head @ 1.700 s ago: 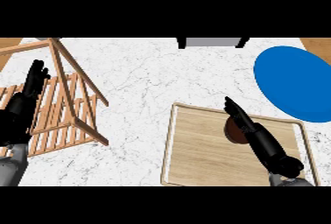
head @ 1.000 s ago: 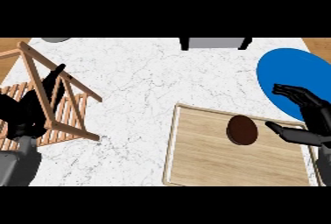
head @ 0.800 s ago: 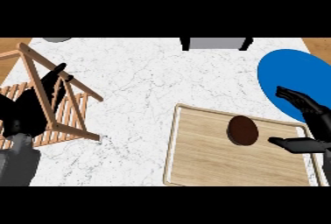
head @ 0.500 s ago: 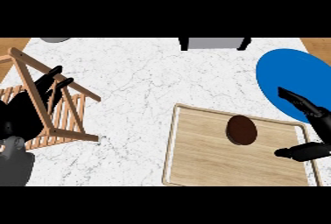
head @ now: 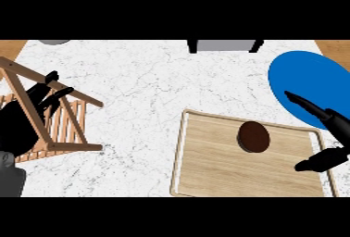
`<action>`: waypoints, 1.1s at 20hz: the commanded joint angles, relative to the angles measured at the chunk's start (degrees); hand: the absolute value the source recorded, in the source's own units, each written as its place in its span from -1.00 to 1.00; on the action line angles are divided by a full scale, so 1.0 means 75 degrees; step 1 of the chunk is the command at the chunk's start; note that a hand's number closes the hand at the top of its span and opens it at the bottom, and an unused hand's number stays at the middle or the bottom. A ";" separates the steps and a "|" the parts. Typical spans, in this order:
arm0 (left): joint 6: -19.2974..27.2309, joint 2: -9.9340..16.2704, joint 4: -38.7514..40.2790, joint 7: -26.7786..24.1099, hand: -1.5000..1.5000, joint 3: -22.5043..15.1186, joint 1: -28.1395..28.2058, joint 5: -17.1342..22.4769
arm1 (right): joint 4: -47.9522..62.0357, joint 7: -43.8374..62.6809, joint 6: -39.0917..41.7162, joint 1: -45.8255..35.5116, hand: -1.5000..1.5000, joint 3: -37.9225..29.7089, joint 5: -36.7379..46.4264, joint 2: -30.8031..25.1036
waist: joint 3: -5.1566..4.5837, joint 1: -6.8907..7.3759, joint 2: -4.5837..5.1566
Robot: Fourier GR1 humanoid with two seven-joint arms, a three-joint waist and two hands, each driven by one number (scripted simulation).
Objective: Pick the cupcake from the tray and place it in the plate
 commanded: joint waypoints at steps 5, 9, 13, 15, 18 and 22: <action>-0.1064 0.0792 0.0174 -0.1134 0.00 -0.1326 0.0437 -0.1685 | -0.0173 0.0765 -0.0104 -0.0238 -1.00 0.0662 0.1050 -0.0266 | -0.0039 -0.0076 0.0136; -0.0991 0.0750 0.0232 -0.1386 0.00 -0.1337 0.0473 -0.1734 | -0.0416 0.1269 -0.0025 -0.0355 -1.00 0.0997 0.1554 -0.0471 | -0.0051 -0.0142 0.0126; -0.0895 0.0850 0.0076 -0.1318 0.00 -0.1516 0.0392 -0.1876 | -0.0355 0.1939 0.0145 -0.0790 -1.00 0.1258 0.1809 -0.0294 | -0.0038 -0.0031 0.0127; -0.1288 0.0842 0.0296 -0.1742 0.00 -0.1263 0.0719 -0.1688 | -0.0420 0.2036 0.0114 -0.0672 -1.00 0.1394 0.1909 -0.0174 | -0.0050 -0.0024 0.0117; -0.1108 0.0818 0.0424 -0.1739 0.00 -0.1394 0.0584 -0.1868 | -0.0556 0.2500 0.0386 -0.0860 -1.00 0.1588 0.1974 -0.0060 | -0.0046 -0.0105 0.0120; -0.1156 0.0663 0.0085 -0.1955 0.00 -0.1619 0.0927 -0.1973 | -0.0554 0.2877 0.0259 -0.0953 -1.00 0.1746 0.2163 0.0281 | -0.0038 -0.0032 0.0090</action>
